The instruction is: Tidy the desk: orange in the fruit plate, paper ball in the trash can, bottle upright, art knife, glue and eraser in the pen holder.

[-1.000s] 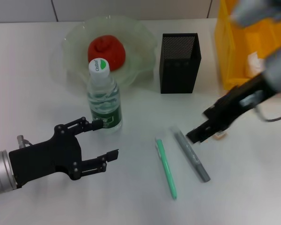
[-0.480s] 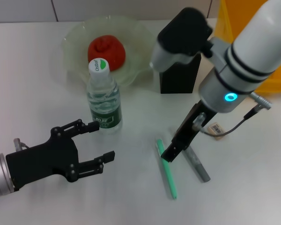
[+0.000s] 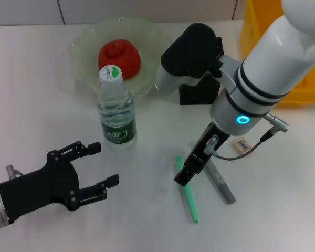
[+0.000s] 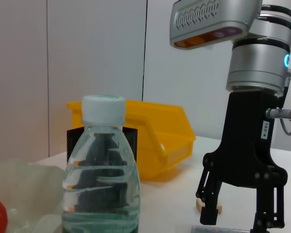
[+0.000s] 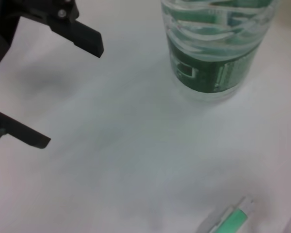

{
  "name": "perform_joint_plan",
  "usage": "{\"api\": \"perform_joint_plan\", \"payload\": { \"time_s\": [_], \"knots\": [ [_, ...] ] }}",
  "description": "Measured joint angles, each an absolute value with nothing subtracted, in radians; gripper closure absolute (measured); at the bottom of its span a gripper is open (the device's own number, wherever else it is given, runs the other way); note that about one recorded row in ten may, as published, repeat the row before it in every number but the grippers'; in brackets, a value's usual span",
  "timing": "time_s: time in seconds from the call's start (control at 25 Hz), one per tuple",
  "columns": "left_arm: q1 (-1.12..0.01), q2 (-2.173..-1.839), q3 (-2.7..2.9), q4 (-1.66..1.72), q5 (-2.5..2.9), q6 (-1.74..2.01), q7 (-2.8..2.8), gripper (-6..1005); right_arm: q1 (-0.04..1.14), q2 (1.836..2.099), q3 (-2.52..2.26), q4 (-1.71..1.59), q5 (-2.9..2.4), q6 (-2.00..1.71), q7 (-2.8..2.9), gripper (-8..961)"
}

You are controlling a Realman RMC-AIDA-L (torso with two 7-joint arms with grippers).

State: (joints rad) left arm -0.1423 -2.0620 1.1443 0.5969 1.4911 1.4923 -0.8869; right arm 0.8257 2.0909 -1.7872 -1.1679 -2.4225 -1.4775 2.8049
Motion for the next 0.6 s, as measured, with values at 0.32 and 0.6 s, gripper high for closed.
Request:
{"api": "perform_joint_plan", "payload": {
  "time_s": [0.32,0.6],
  "knots": [
    [-0.129,-2.063,1.144,0.584,1.491,1.489,-0.878,217,0.857,2.092,-1.829,-1.125,-2.421,-1.451,2.828,229],
    [-0.127,-2.064,1.144,0.578,1.491,1.483,-0.877,219,0.865,2.092,-1.831,-1.090,-2.383,-1.419,2.848,354]
  ]
}}
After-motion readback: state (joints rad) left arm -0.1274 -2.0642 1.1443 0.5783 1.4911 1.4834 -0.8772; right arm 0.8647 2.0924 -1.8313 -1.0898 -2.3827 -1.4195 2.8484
